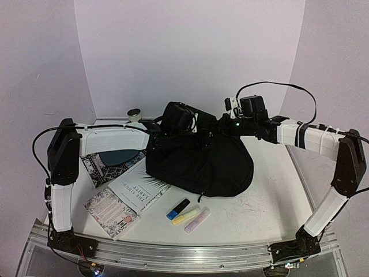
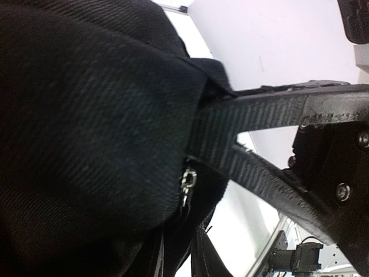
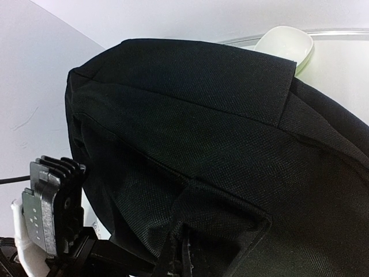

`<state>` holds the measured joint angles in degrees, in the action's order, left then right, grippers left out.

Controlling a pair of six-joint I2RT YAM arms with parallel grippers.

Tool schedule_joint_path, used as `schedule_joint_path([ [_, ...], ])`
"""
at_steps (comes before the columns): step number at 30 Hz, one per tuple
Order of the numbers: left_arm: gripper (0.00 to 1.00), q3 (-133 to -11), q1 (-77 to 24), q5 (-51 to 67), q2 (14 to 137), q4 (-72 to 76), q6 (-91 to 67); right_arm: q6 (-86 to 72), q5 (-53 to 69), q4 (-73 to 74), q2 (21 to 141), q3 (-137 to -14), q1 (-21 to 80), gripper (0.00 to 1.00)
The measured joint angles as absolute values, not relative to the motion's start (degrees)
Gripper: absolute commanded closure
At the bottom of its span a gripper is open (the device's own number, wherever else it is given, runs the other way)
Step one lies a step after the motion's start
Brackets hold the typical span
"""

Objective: Pack the student bag
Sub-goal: Grab the student bag from the lower front pocket.

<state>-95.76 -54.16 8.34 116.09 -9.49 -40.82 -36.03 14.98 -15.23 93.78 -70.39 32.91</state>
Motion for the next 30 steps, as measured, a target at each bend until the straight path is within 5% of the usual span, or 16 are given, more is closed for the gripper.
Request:
schedule_joint_path([
  [12, 0.80, -92.81, -54.11, 4.33, 113.83, -9.49, -42.89, -36.03, 15.14, -15.54, 93.78, -70.44, 33.41, 1.00],
  [21, 0.70, -88.18, -52.69, 6.35, 110.56, -5.18, -44.93, -36.03, 15.25, -15.77, 93.78, -70.46, 33.52, 1.00],
  [30, 0.78, -88.01, -52.22, 7.89, 110.19, -2.73, -45.08, -36.07, 15.25, -15.78, 93.78, -70.46, 33.52, 1.00],
])
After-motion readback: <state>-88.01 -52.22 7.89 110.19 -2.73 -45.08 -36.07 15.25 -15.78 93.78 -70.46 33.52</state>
